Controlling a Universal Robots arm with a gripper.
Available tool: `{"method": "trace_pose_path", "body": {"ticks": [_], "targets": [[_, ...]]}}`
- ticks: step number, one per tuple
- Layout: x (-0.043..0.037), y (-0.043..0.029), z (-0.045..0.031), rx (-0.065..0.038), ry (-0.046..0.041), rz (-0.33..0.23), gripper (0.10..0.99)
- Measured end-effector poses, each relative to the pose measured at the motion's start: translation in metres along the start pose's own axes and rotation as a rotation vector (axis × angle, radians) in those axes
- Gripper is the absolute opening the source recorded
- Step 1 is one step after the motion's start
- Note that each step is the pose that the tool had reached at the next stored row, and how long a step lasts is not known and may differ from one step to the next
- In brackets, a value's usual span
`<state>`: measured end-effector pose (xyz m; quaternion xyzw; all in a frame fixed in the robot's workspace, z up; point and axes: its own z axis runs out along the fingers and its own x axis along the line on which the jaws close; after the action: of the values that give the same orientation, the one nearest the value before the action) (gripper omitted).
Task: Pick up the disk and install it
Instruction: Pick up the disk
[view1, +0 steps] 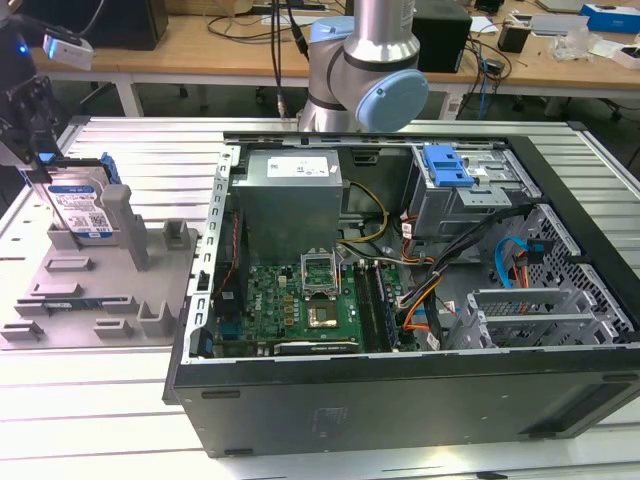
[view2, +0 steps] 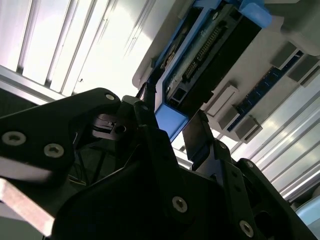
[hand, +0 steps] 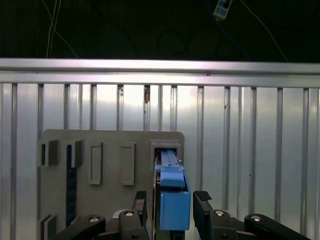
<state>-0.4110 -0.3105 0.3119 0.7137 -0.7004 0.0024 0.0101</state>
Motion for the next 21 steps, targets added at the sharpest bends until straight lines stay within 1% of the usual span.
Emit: {"method": "trace_pose_path", "body": {"ticks": [14, 15, 17, 18, 21], "targets": [[0.0, -0.0001, 0.007, 0.0, 0.0, 0.001, 0.498], [0.0, -0.0001, 0.0074, 0.0, 0.0, 0.001, 0.482], [0.0, -0.0001, 0.0082, 0.0, 0.0, 0.001, 0.482], [0.0, -0.0001, 0.0087, 0.0, 0.0001, 0.001, 0.412], [0.0, -0.0001, 0.0101, 0.0, 0.0001, 0.001, 0.412]]}}
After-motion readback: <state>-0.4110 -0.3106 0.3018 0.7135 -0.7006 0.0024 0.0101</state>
